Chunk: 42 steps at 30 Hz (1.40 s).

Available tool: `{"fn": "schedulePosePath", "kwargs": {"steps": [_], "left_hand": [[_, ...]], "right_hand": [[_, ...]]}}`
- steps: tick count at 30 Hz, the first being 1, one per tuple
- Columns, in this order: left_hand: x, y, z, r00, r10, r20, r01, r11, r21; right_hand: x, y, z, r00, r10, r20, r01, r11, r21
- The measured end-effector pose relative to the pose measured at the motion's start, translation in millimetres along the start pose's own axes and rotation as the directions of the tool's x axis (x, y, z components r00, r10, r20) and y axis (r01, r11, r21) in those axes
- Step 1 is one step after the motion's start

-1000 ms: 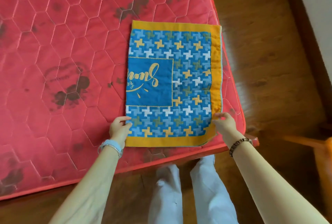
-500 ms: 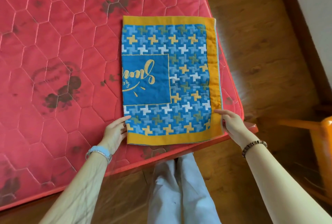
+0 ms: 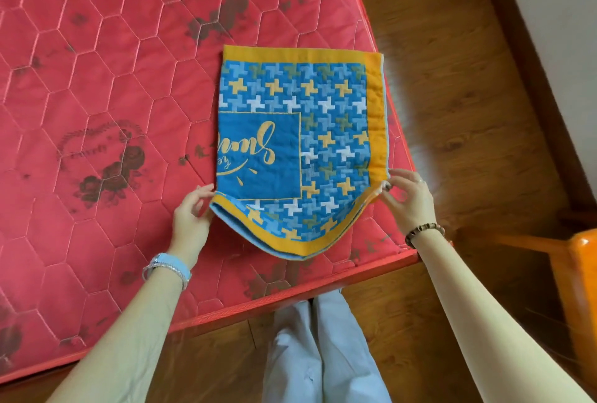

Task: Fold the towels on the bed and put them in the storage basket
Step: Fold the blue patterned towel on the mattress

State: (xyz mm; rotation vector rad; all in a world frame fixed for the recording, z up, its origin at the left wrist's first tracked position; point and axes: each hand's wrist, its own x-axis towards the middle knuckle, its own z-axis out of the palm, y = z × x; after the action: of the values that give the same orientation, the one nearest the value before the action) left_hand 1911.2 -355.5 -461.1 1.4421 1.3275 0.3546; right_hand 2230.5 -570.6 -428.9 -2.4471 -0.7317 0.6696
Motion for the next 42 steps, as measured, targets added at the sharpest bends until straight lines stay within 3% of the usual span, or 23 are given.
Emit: {"fn": "schedulePosePath", "kwargs": {"steps": [4,7,14,19,22,26,30,34,42], "left_hand": [[32,22,11,0.993,0.015,-0.121,-0.019,0.999,-0.034],[60,26,20,0.975,-0.013,-0.222,0.010,1.000,-0.013],[112,21,39,0.964,0.060,-0.257,-0.015,0.985,0.175],[118,27,53,0.931,0.136,-0.339,-0.067,0.976,0.208],[118,21,56,0.947,0.072,-0.315,-0.013,0.983,0.186],[124,18,50,0.973,-0.116,-0.199,0.151,0.973,0.172],[126,23,50,0.992,0.070,-0.100,-0.055,0.988,0.144],[127,29,57,0.948,0.191,-0.254,-0.160,0.977,0.139],[147,28,70,0.929,0.184,-0.322,-0.090,0.954,0.287]], "right_hand": [[30,-10,0,0.998,0.031,-0.055,-0.026,0.996,0.086],[55,-12,1,0.985,0.146,-0.092,-0.137,0.985,0.101],[95,-2,20,0.956,0.291,-0.023,-0.292,0.956,-0.030],[97,-2,32,0.954,0.286,-0.092,-0.291,0.956,-0.040],[97,2,38,0.950,0.286,-0.121,-0.292,0.956,-0.032],[104,7,36,0.964,0.265,-0.032,-0.264,0.964,0.036],[109,3,31,0.983,0.169,-0.076,-0.153,0.971,0.186],[110,-2,36,0.963,0.208,-0.171,-0.165,0.957,0.238],[116,6,44,0.937,0.339,-0.083,-0.329,0.938,0.111]]}}
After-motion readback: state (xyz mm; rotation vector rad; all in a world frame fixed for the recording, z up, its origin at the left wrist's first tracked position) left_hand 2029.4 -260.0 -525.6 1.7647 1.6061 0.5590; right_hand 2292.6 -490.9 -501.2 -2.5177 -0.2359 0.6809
